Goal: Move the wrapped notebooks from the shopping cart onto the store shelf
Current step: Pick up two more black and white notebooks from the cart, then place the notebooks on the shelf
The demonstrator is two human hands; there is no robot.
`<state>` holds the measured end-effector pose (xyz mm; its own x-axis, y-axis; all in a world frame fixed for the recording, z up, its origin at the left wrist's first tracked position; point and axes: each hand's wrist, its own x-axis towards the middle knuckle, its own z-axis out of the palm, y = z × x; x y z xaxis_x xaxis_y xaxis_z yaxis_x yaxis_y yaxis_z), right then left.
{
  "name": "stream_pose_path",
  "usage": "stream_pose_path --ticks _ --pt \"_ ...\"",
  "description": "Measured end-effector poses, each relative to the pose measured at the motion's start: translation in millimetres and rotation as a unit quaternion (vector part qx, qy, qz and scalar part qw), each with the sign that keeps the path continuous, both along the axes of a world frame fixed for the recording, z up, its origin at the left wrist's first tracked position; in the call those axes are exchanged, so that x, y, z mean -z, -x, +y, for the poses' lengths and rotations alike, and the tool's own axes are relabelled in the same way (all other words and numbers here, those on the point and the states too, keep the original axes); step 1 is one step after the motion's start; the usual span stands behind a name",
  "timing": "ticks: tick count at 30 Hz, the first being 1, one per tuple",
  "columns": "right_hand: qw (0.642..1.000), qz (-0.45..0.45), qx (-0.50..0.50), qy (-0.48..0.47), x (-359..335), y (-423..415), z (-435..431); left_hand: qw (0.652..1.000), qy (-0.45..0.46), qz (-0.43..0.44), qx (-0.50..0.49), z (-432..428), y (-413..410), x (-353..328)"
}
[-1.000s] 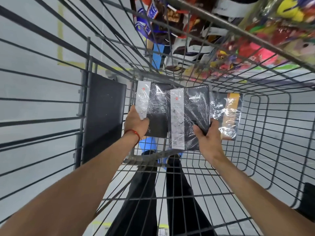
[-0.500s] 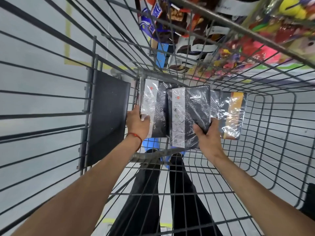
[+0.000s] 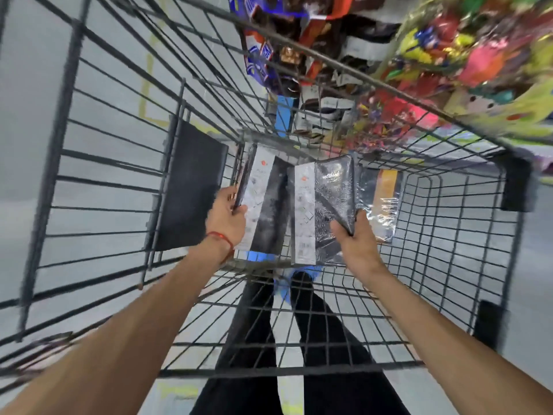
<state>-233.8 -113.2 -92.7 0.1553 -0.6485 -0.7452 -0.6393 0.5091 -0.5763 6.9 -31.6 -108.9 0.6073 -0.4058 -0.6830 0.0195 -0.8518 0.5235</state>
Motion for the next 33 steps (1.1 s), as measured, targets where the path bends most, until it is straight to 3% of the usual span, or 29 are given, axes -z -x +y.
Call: stream_pose_path --ticks 3,14,19,23,33 --pt "0.999 -0.03 -0.016 0.023 -30 15 6 0.999 0.021 -0.023 0.027 17 8 -32" --pt "0.985 -0.094 0.101 0.102 -156 63 68 0.987 0.147 -0.023 0.052 64 42 -174" --pt "0.969 -0.144 0.181 0.091 -210 90 107 0.979 0.178 0.013 0.096 86 59 -227" --pt "0.955 -0.141 0.217 0.147 -241 120 132 0.973 0.191 0.055 0.114 91 84 -267" --pt "0.928 -0.168 0.282 0.174 -287 231 133 0.945 0.224 0.06 0.229 61 191 -318"
